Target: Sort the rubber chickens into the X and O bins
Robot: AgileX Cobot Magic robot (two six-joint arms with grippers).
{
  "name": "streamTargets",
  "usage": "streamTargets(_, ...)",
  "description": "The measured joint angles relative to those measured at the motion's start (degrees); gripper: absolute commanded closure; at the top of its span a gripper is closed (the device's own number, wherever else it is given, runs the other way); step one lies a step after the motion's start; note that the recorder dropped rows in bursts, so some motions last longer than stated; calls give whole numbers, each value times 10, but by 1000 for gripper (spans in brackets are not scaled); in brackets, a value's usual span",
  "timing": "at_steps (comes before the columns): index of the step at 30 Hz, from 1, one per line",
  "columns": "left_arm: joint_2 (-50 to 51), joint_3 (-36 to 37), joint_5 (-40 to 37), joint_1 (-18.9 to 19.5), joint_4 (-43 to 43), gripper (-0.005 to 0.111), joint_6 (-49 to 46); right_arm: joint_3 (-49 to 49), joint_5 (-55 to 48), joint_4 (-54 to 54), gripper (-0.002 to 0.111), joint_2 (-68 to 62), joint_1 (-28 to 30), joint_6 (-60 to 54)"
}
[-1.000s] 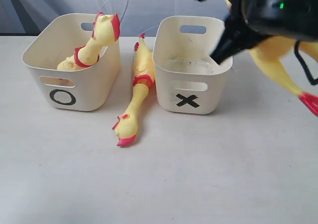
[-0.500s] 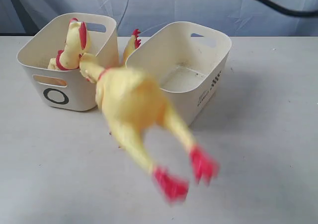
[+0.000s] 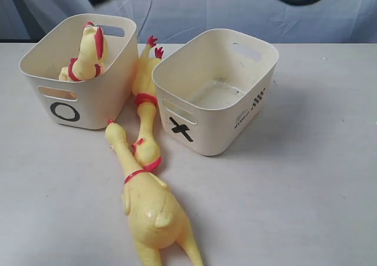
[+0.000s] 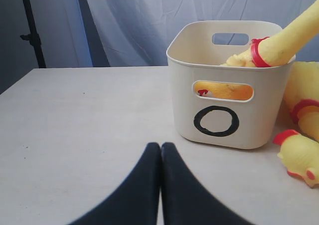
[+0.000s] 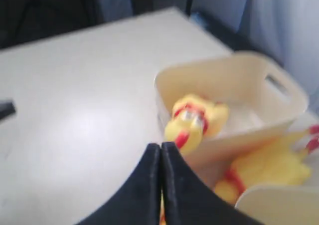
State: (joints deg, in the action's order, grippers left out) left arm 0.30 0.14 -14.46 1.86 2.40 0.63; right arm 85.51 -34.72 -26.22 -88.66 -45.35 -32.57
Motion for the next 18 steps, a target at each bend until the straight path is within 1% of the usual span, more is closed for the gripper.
streamTargets(2, 0, 0, 0, 0, 0, 107, 0, 1, -105, 25, 96, -14, 0, 11)
streamTargets(3, 0, 0, 0, 0, 0, 107, 0, 1, -160, 41, 80, -24, 0, 21)
streamTargets(4, 0, 0, 0, 0, 0, 107, 0, -1, -225, 60, 61, -39, 0, 34)
streamTargets(5, 0, 0, 0, 0, 0, 107, 0, -5, -269, 77, 42, -57, 0, 49)
streamTargets(6, 0, 0, 0, 0, 0, 107, 0, -11, -292, 91, 40, -72, 0, 63)
streamTargets(7, 0, 0, 0, 0, 0, 107, 0, -14, -298, 104, 48, -87, 0, 72)
streamTargets(8, 0, 0, 0, 0, 0, 107, 0, -14, -291, 109, 59, -101, 0, 78)
streamTargets(9, 0, 0, 0, 0, 0, 107, 0, -14, -274, 107, 75, -114, 0, 81)
streamTargets(11, 0, 0, 0, 0, 0, 107, 0, -14, -248, 92, 102, -142, 0, 65)
streamTargets(12, 0, 0, 0, 0, 0, 107, 0, -14, -235, 88, 109, -160, 0, 49)
streamTargets(14, 0, 0, 0, 0, 0, 107, 0, -14, -210, 90, 108, -185, 0, 35)
streamTargets(16, 0, 0, 0, 0, 0, 107, 0, -14, -180, 121, 108, -205, 0, 35)
streamTargets(18, 0, 0, 0, 0, 0, 107, 0, -14, -149, 168, 108, -225, 0, 70)
